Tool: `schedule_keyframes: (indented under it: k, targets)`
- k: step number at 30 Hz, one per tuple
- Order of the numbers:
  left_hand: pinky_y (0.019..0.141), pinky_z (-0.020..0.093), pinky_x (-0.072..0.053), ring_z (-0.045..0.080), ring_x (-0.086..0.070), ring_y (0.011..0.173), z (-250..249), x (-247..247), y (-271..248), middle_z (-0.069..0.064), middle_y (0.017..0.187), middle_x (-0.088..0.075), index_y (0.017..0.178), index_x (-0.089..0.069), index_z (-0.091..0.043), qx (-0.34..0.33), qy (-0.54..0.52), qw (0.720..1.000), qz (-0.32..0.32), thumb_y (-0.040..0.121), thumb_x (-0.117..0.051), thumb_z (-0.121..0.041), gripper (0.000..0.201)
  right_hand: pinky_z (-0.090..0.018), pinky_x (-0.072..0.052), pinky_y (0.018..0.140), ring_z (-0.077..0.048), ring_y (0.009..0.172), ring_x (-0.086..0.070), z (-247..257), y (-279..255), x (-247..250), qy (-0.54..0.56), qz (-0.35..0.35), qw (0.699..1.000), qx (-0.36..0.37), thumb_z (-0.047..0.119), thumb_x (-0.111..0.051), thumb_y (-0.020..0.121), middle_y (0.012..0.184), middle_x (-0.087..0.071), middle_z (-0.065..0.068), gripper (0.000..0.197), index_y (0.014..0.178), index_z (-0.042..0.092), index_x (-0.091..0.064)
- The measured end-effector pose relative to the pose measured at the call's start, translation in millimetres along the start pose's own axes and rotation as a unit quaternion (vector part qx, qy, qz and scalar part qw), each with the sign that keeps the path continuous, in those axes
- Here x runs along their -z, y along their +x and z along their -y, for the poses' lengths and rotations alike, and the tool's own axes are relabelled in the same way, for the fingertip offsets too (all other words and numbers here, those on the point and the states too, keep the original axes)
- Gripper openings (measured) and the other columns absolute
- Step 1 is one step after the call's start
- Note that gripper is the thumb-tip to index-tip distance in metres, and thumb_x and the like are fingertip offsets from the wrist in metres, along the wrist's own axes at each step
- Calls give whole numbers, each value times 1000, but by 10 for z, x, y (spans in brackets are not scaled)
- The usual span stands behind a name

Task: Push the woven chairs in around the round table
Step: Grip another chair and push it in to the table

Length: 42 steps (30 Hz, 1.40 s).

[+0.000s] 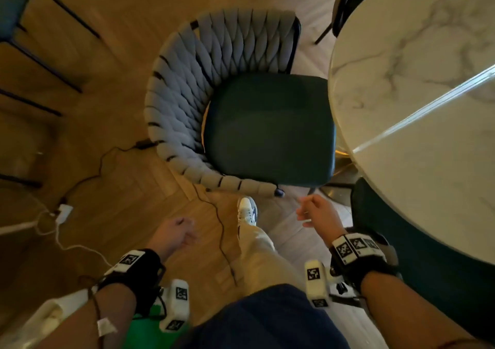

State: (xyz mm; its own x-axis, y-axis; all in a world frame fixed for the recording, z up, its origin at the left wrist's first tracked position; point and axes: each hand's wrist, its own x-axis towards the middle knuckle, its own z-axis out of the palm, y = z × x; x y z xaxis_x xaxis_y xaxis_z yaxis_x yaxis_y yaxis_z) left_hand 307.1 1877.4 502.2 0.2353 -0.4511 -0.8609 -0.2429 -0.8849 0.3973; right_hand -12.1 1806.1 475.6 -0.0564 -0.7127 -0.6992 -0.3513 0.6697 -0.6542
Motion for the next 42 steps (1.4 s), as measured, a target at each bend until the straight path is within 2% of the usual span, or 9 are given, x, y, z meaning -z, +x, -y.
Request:
schedule_keyframes:
  k: [7, 12, 17, 22, 26, 28, 32, 37, 42]
  targets:
    - [72, 40, -53, 29, -63, 78, -1199, 1100, 723, 23, 98, -70, 98, -62, -11, -29, 29, 995, -95, 103, -48, -26, 21, -27, -47, 61, -18, 71, -59, 949, 468, -427, 72, -8, 995, -69, 18, -44, 99, 82, -63, -10, 18, 102, 9, -60]
    - [84, 48, -55, 31, -62, 87, -1870, 1664, 1277, 14, 94, -64, 119, -54, -10, -29, 48, 991, -118, 99, -52, -31, 29, -28, -51, 65, -18, 73, -61, 1277, 670, -729, 121, -64, 985, -108, 19, -45, 100, 83, -64, -9, 18, 102, 11, -61]
    - [94, 56, -53, 38, -61, 107, -2473, 2098, 2114, 13, 119, -61, 129, -49, -17, -47, 68, 993, -78, 86, -59, -49, 54, -25, -48, 58, -19, 68, -60, 1539, 739, -1210, 179, -179, 954, -158, 19, -45, 99, 83, -65, -11, 17, 102, 10, -60]
    - [98, 57, -51, 34, -59, 110, -3040, 2311, 2585, 11, 121, -59, 118, -48, -12, -126, 115, 985, 31, 96, -55, -31, 30, -27, -43, 64, -22, 78, -60, 1816, 518, -1980, 175, -367, 884, -232, 19, -51, 95, 87, -63, -7, 11, 88, 18, -59]
    - [90, 52, -57, 32, -58, 112, -3344, 2399, 2678, 8, 129, -57, 138, -48, -10, -144, 153, 974, 84, 96, -59, -33, 49, -34, -44, 81, -26, 101, -59, 1984, 204, -2632, 217, -556, 741, -308, 24, -62, 85, 113, -59, -7, 37, 119, 13, -54]
    - [85, 50, -58, 31, -56, 114, -3434, 2424, 2783, 7, 130, -55, 140, -46, -13, -144, 174, 968, 108, 93, -63, -35, 54, -42, -46, 90, -32, 111, -55, 1960, 184, -2905, 275, -549, 699, -366, 31, -64, 82, 130, -52, -11, 59, 135, 16, -41]
    - [83, 49, -57, 33, -57, 118, -3659, 2384, 2963, 9, 134, -57, 139, -48, -11, -165, 206, 958, 113, 89, -67, -37, 59, -49, -43, 103, -36, 126, -52, 1928, 336, -3320, 391, -479, 699, -360, 45, -65, 72, 143, -49, -10, 83, 145, 30, -28]
    - [83, 46, -53, 36, -57, 118, -3845, 2259, 3110, 14, 133, -55, 142, -43, -6, -186, 229, 951, 90, 95, -62, -29, 55, -43, -25, 115, -33, 144, -29, 1993, 501, -3407, 424, -481, 696, -323, 24, -60, 93, 159, -26, -11, 82, 156, 16, -8]
    - [87, 50, -55, 38, -59, 116, -3777, 2207, 3163, 16, 132, -58, 138, -49, -4, -190, 246, 947, 78, 94, -64, -25, 51, -41, -21, 116, -29, 145, -26, 1829, 468, -3382, 435, -506, 686, -289, 22, -62, 92, 159, -25, -8, 81, 155, 15, -12]
